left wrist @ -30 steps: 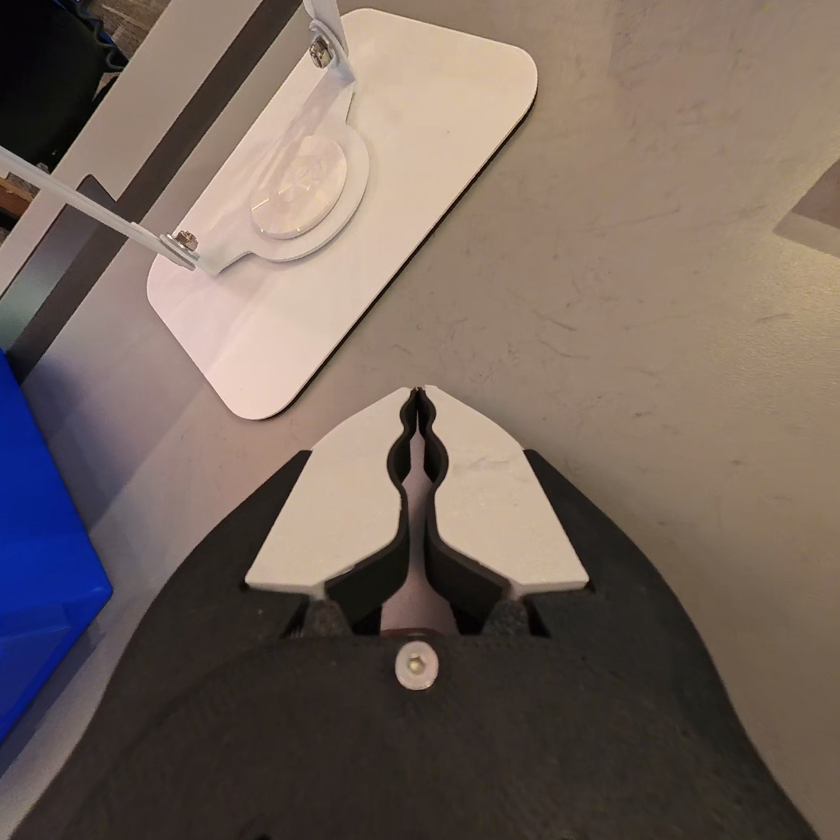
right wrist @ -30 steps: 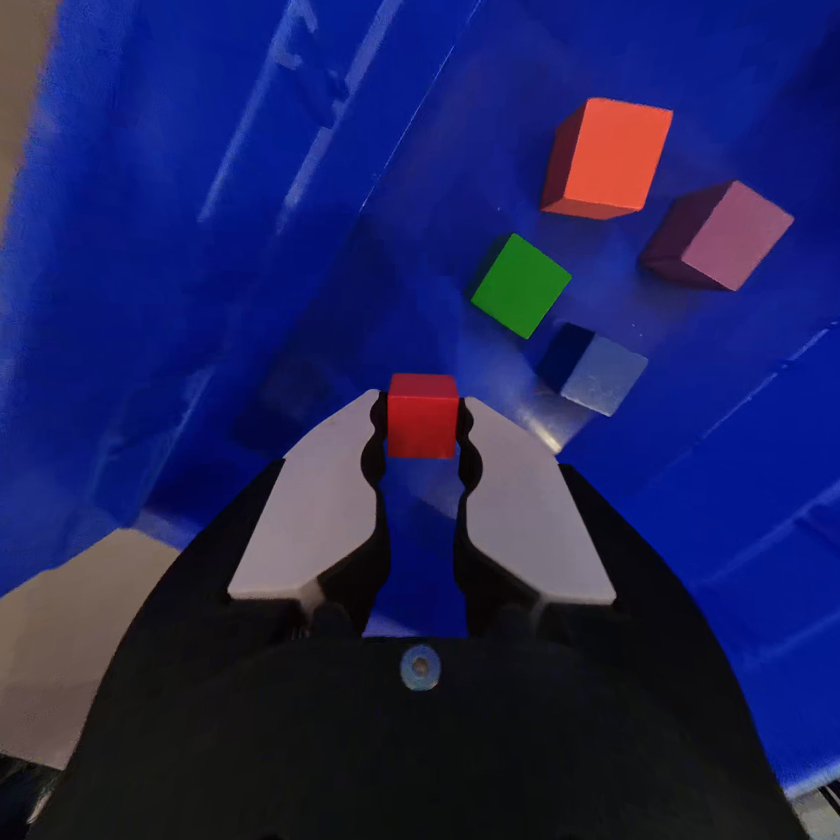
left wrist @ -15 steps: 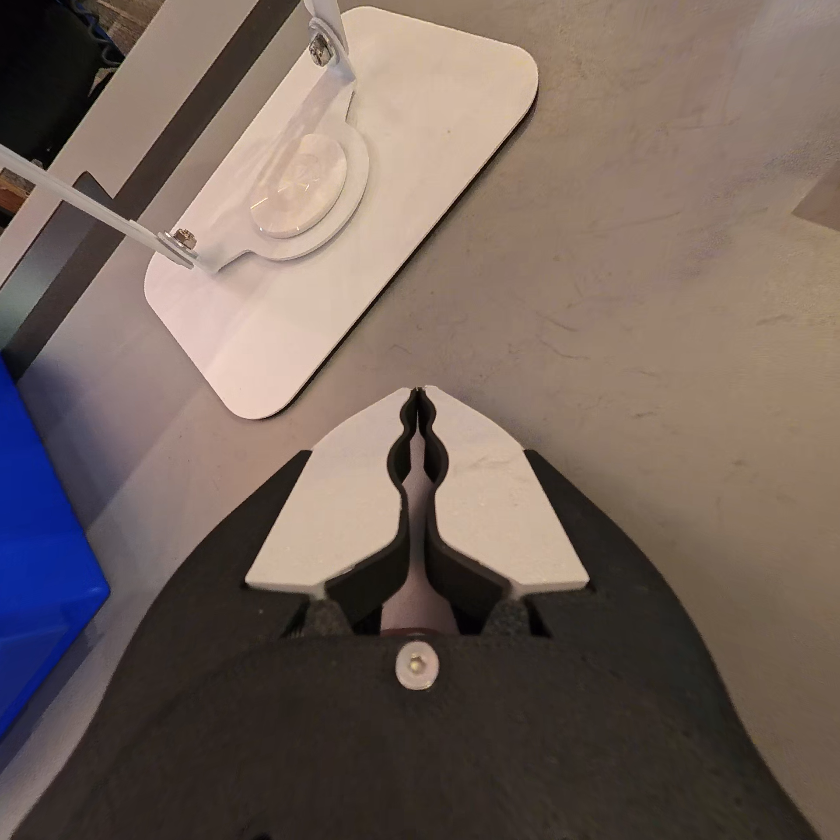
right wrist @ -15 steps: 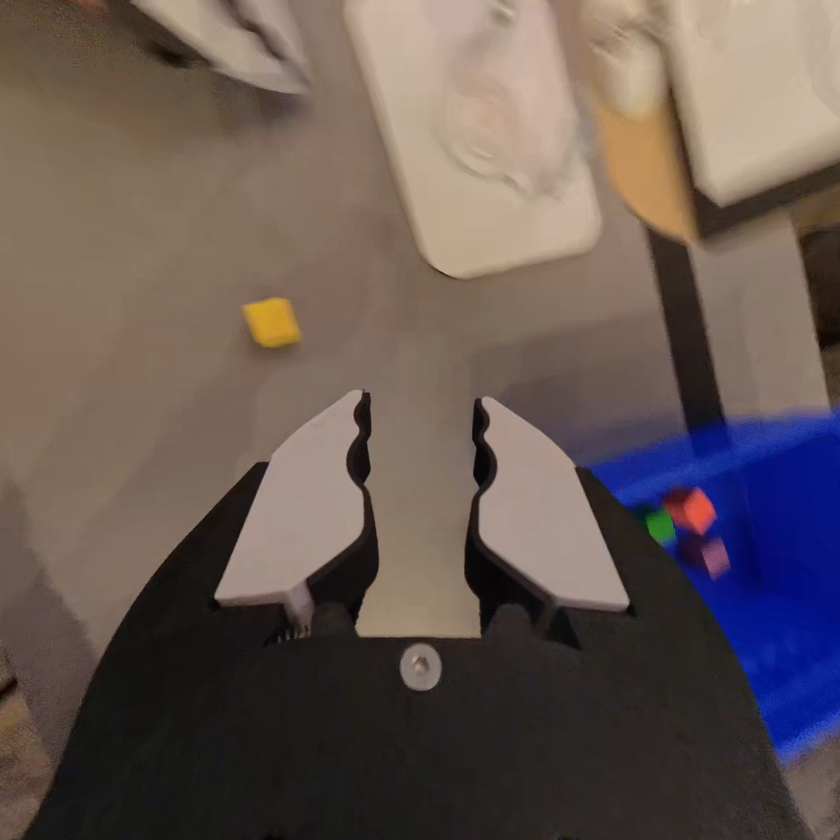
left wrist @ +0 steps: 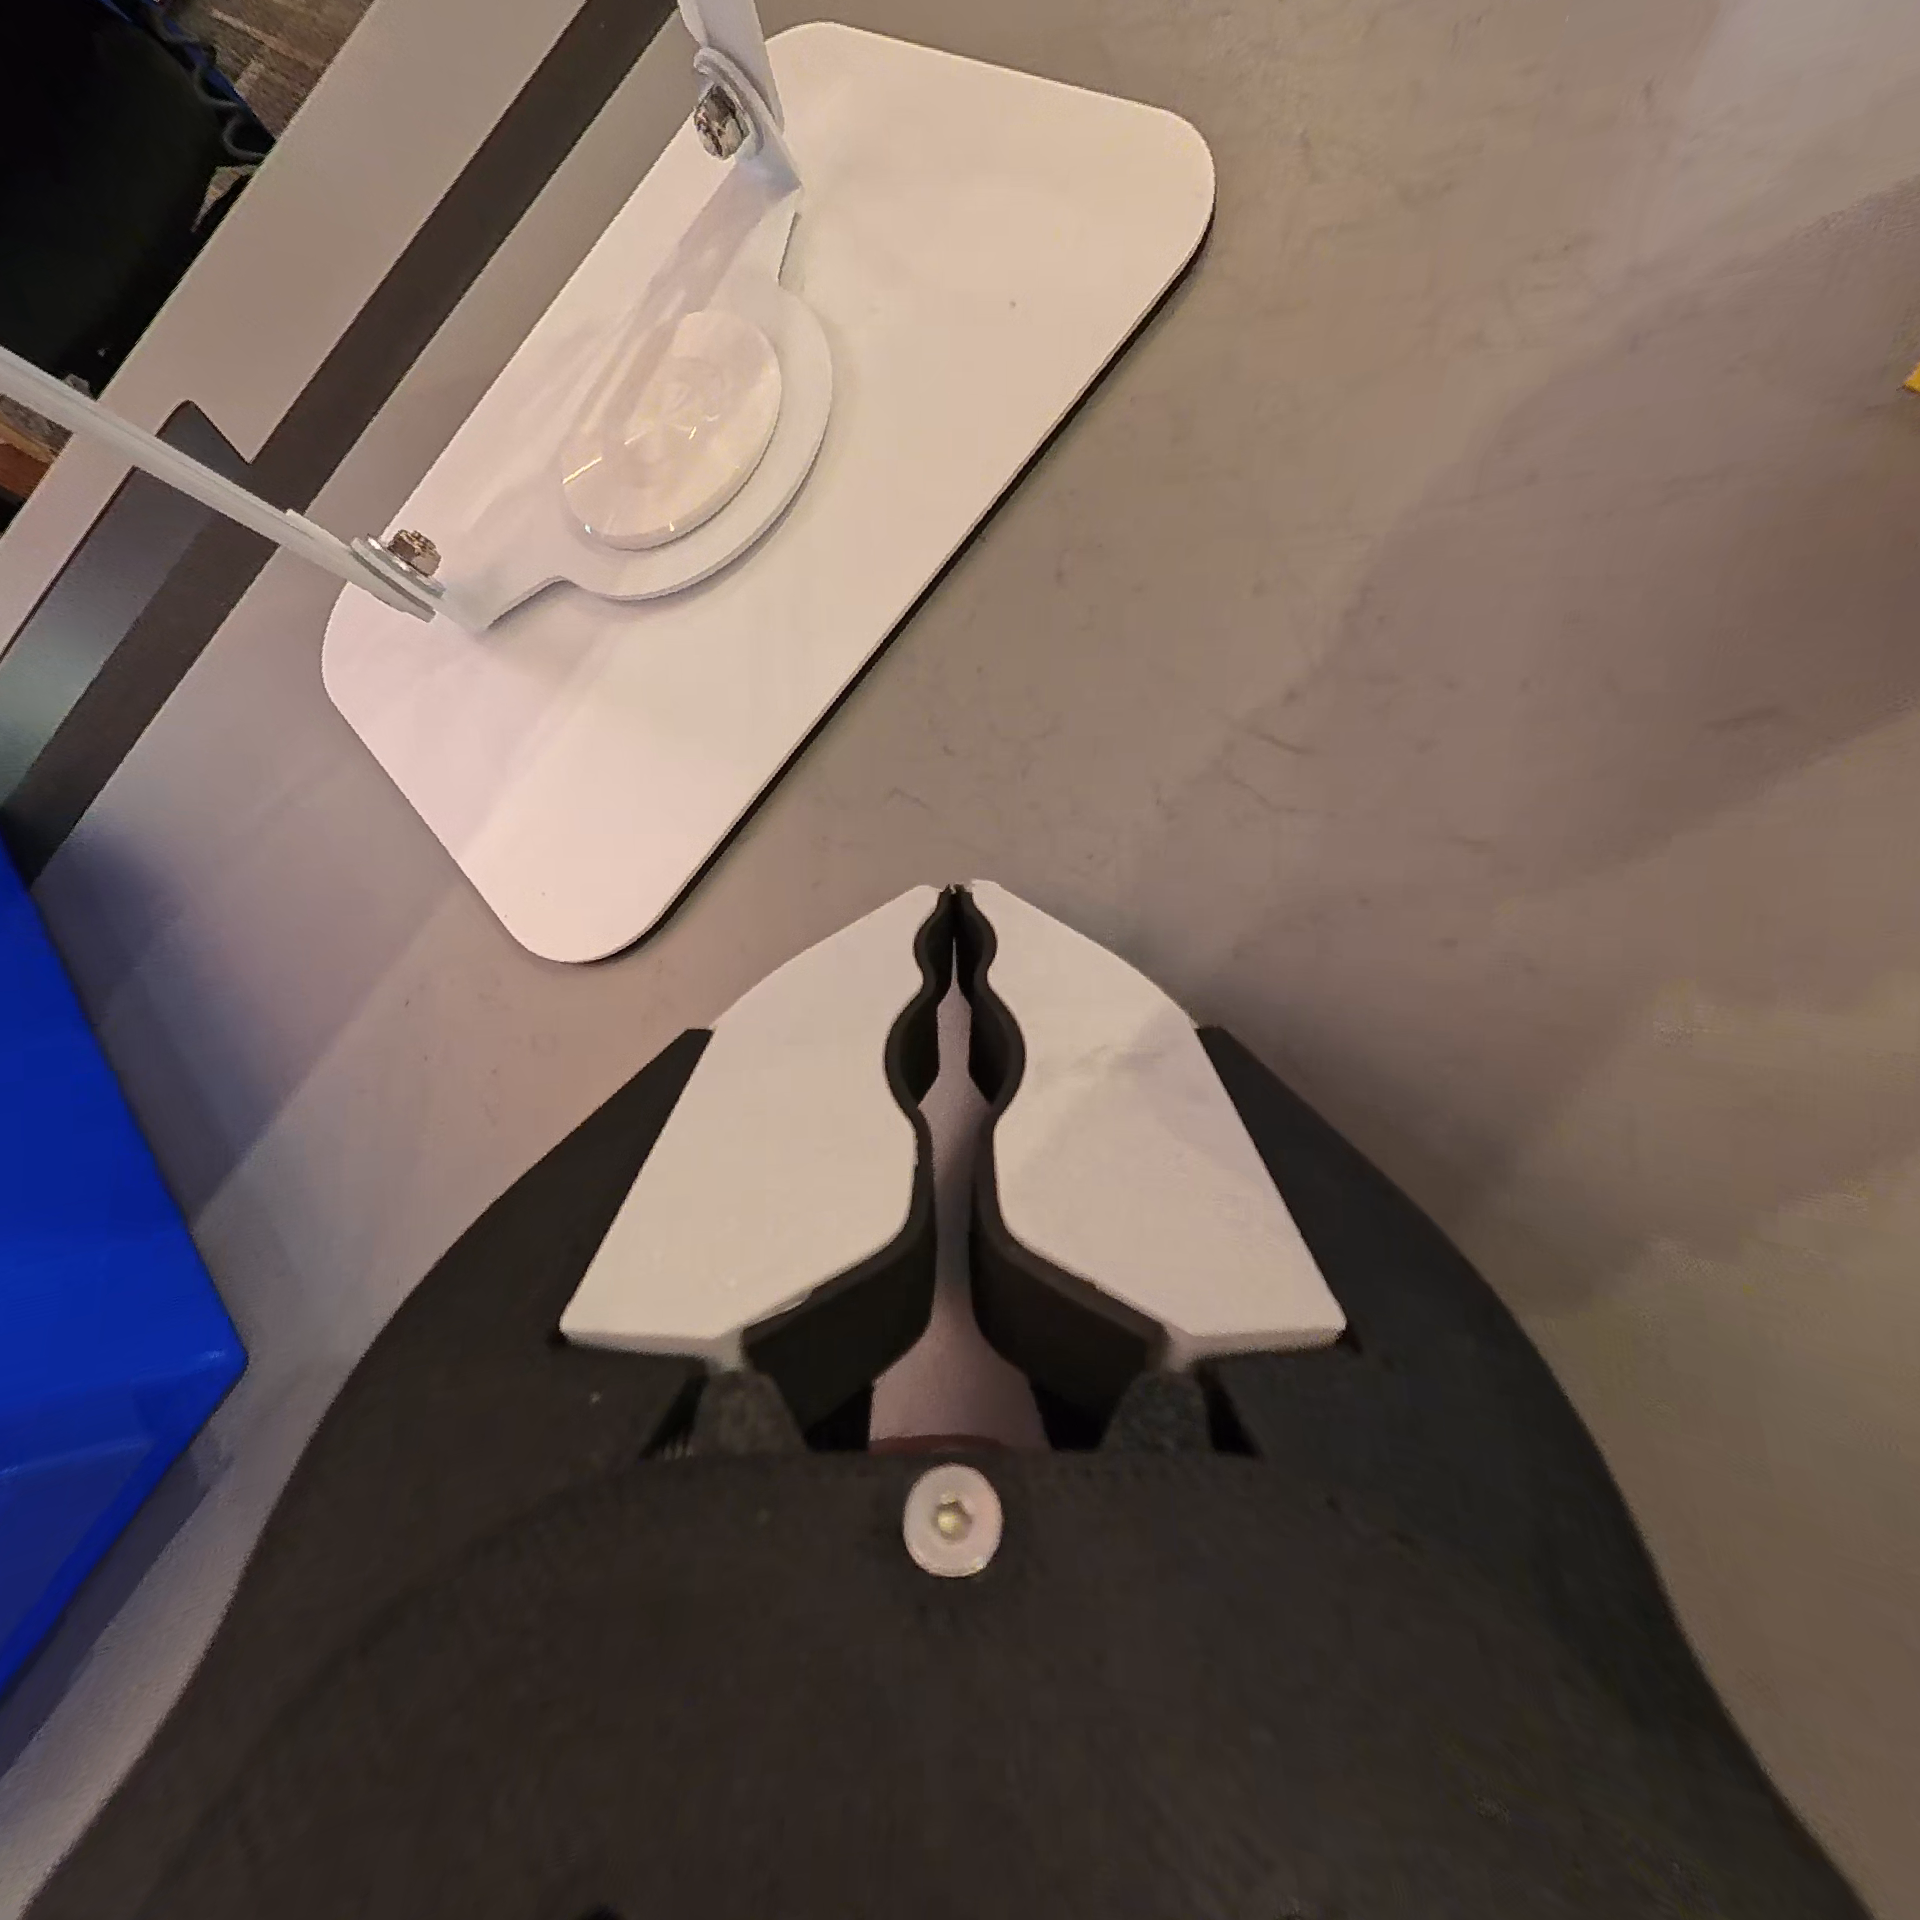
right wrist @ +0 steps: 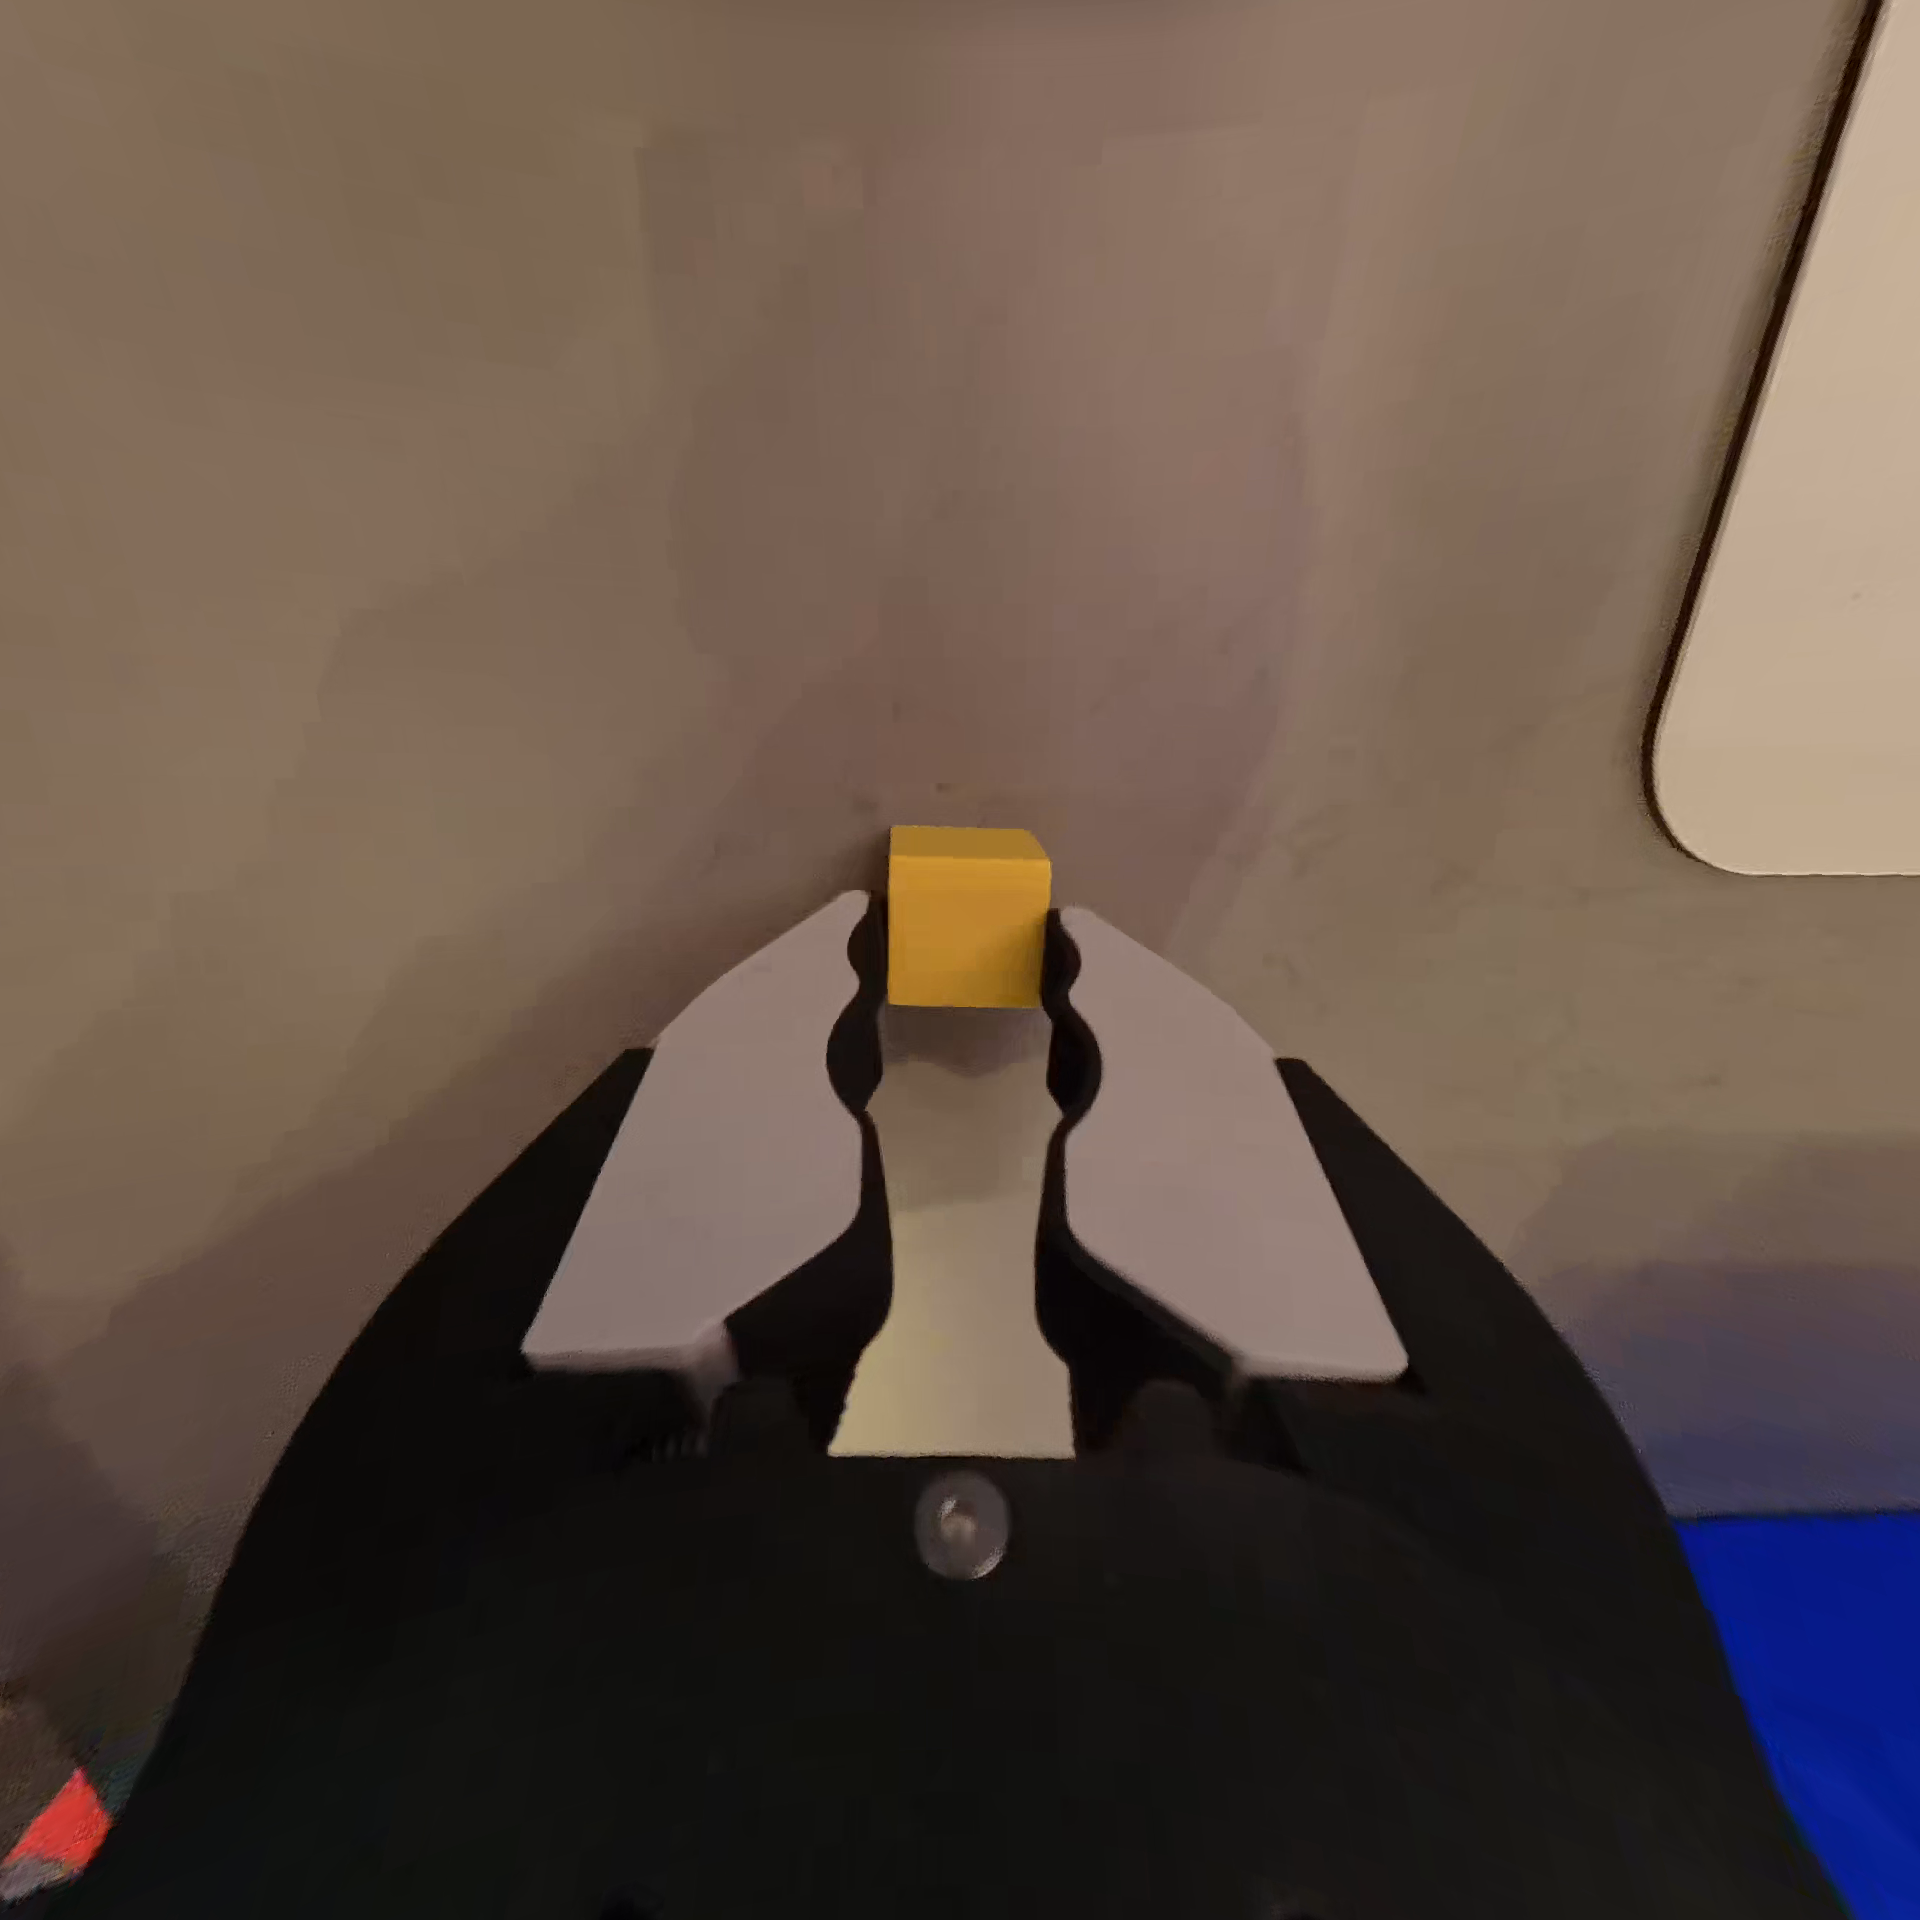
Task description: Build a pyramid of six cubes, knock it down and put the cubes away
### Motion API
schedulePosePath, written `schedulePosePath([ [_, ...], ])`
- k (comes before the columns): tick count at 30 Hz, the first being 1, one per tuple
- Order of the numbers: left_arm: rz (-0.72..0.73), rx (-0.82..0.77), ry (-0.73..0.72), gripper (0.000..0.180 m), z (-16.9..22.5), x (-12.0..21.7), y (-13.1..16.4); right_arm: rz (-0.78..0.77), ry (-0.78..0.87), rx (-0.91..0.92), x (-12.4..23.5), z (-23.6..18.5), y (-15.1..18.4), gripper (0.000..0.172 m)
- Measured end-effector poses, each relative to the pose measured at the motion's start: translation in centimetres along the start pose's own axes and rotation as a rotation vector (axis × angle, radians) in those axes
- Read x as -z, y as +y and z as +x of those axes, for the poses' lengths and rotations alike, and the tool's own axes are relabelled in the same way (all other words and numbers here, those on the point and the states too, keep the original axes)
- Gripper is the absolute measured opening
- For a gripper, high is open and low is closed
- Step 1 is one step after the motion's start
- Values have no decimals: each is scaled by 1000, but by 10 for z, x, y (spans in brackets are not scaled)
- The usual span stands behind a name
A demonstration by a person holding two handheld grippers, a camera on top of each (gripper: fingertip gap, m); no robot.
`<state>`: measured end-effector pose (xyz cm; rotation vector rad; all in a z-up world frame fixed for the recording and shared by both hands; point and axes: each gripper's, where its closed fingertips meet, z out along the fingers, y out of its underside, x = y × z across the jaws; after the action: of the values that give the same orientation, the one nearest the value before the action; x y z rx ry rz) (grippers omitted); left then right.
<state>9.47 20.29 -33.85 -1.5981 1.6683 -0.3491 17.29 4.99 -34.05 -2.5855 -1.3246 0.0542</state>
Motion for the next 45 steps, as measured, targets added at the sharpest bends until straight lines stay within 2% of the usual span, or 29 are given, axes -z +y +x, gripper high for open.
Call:
schedulePosePath([
  [3,0,-1,0,0,0,0,0,38,-6,-50,8,5,-3,29],
  [5,0,0,1,0,0,0,0,90,71,-123,40,27,0,29],
  [7,0,1,2,0,0,0,0,164,175,-286,87,65,19,29],
  [9,0,1,2,0,0,0,0,189,311,-479,134,110,62,28],
  [12,0,1,1,0,0,0,0,100,392,-779,161,158,153,28],
  [15,0,0,1,0,0,0,0,30,375,-986,147,181,217,28],
  [18,0,0,1,0,0,0,0,-64,339,-1097,116,188,255,28],
  [25,0,1,1,0,0,0,0,-152,305,-1185,68,199,282,29],
  [28,0,2,2,0,0,0,0,-201,338,-1181,66,202,291,46],
  [30,0,2,3,0,0,0,0,-178,380,-1166,80,202,285,47],
  [32,0,1,3,0,0,0,0,-111,451,-1111,105,201,266,40],
  [34,0,2,3,0,0,0,1,-41,506,-1026,130,190,235,31],
  [37,0,1,2,0,0,0,0,79,540,-838,150,158,169,4],
  [40,0,0,0,0,0,0,1,150,525,-677,140,121,108,0],
  [45,1,-4,-10,0,0,0,0,292,460,-562,74,86,36,0],
])
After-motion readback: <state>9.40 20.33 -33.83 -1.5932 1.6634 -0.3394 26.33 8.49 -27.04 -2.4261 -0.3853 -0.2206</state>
